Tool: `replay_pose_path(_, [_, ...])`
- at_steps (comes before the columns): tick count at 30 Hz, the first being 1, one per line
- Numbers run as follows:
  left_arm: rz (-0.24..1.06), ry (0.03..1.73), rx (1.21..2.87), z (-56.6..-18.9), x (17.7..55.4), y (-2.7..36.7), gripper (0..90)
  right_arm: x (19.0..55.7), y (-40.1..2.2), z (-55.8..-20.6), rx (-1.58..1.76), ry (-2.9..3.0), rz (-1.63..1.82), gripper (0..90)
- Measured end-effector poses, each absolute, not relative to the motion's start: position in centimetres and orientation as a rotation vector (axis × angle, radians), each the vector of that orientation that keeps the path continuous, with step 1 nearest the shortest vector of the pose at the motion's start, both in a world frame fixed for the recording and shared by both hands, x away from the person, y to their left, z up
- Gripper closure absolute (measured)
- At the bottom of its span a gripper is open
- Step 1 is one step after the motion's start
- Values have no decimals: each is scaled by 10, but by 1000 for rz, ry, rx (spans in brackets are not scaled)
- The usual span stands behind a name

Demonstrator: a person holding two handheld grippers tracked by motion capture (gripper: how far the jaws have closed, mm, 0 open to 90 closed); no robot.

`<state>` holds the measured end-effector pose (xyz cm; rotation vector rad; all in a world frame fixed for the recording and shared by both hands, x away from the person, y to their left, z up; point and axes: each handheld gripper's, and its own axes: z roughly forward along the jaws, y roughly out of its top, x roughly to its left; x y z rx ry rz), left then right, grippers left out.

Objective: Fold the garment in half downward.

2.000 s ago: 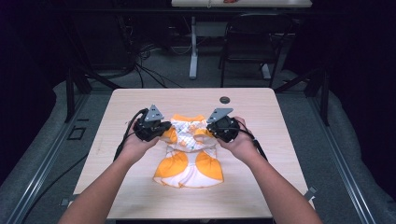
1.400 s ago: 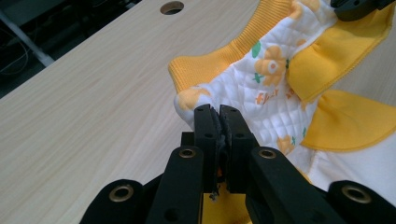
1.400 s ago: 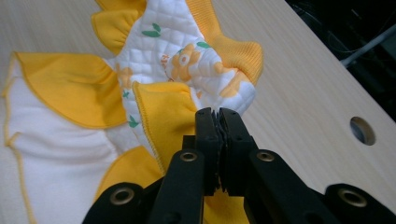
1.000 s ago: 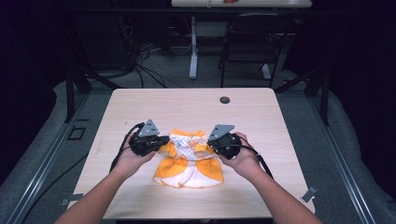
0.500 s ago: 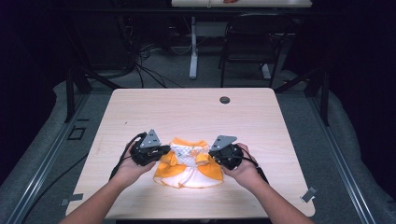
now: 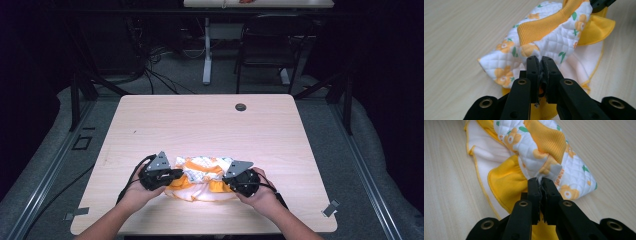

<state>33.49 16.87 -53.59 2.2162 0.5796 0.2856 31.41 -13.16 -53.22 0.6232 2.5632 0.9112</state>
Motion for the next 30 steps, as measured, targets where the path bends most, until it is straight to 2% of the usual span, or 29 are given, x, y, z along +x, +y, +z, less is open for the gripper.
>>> replay_pose_path(13, [231, 583, 2206, -545, 318, 173, 824, 300, -139, -538, 644, 2616, 960, 822])
replay_pose_path(22, [235, 590, 2167, -532, 315, 179, 795, 303, -148, -526, 708, 2535, 1025, 850])
replay_pose_path(30, [250, 597, 2147, -525, 317, 181, 783, 305, -139, -527, 708, 2531, 1046, 852])
